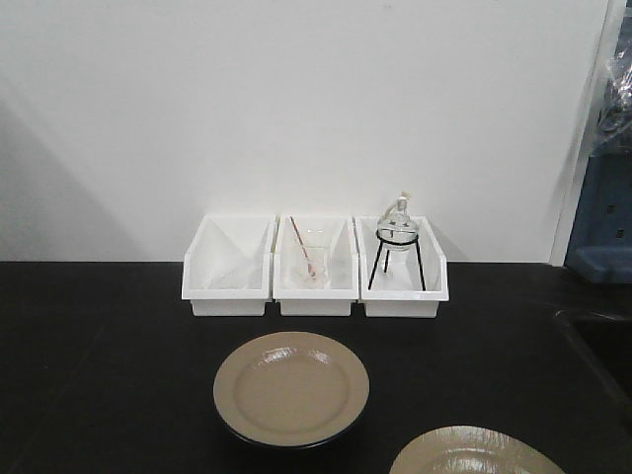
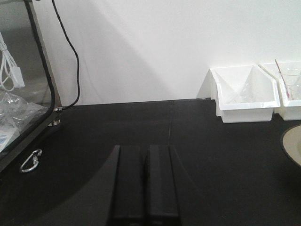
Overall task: Arrange circular plates on left workspace
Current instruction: 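Open the left gripper and withdraw it from the plate, then grip the rim of the other tan plate with the right gripper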
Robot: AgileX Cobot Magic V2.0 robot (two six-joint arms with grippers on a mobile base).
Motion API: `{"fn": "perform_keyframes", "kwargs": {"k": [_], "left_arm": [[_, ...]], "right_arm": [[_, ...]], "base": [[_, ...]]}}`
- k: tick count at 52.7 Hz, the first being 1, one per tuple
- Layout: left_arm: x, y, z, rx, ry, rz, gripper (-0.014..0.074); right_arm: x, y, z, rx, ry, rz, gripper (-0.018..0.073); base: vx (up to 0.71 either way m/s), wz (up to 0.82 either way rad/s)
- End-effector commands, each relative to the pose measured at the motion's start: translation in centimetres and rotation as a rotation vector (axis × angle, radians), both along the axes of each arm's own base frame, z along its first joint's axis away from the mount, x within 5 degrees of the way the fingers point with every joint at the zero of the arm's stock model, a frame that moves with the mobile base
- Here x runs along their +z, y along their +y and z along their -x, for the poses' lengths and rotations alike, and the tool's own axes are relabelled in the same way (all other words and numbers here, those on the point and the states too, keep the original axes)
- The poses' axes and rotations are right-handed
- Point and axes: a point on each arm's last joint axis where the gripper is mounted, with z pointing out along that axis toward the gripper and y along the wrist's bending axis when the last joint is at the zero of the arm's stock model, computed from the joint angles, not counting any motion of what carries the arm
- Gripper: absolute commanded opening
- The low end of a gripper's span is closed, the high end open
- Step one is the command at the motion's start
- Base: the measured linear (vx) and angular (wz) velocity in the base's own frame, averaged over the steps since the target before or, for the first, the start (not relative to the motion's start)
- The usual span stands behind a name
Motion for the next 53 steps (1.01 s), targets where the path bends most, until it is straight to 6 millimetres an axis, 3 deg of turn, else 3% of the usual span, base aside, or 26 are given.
{"fn": "perform_keyframes", "kwargs": {"k": [1, 7, 16, 24, 28, 35, 45, 53], "left_arm": [[1.0, 0.4, -0.1, 0.041, -0.043, 0.003, 0.0], [1.0, 0.2, -0.1, 0.027, -0.043, 0.003, 0.0], [1.0, 0.2, -0.1, 0.024, -0.043, 0.005, 0.0], [1.0, 0.2, -0.1, 0.025, -0.043, 0.012, 0.0], [1.0, 0.2, -0.1, 0.025, -0.043, 0.012, 0.0], [1.0, 0.2, -0.1, 0.025, -0.043, 0.012, 0.0], [1.0, 0.2, -0.1, 0.025, -0.043, 0.012, 0.0], [1.0, 0.2, -0.1, 0.025, -0.043, 0.012, 0.0]], "right_arm": [[0.0, -0.5, -0.7, 0.048, -0.066, -0.125, 0.0001], [-2.7, -0.8, -1.5, 0.12, -0.063, -0.126, 0.0004], [-4.1, -1.0, -1.6, 0.163, -0.06, -0.1, 0.0081], [-4.5, -1.5, -1.8, 0.133, -0.049, -0.042, 0.0261], [-4.6, -1.1, -1.9, 0.143, -0.04, -0.032, 0.0405], [-4.8, 0.1, -2.5, 0.176, -0.03, -0.001, 0.0563], [-6.1, 1.7, -2.9, 0.245, 0.052, 0.074, 0.059], [-7.6, 1.5, -2.8, 0.237, 0.134, 0.053, 0.0573]], "base": [[0.0, 0.0], [0.0, 0.0], [0.0, 0.0], [0.0, 0.0], [0.0, 0.0], [0.0, 0.0], [0.0, 0.0], [0.0, 0.0]]}}
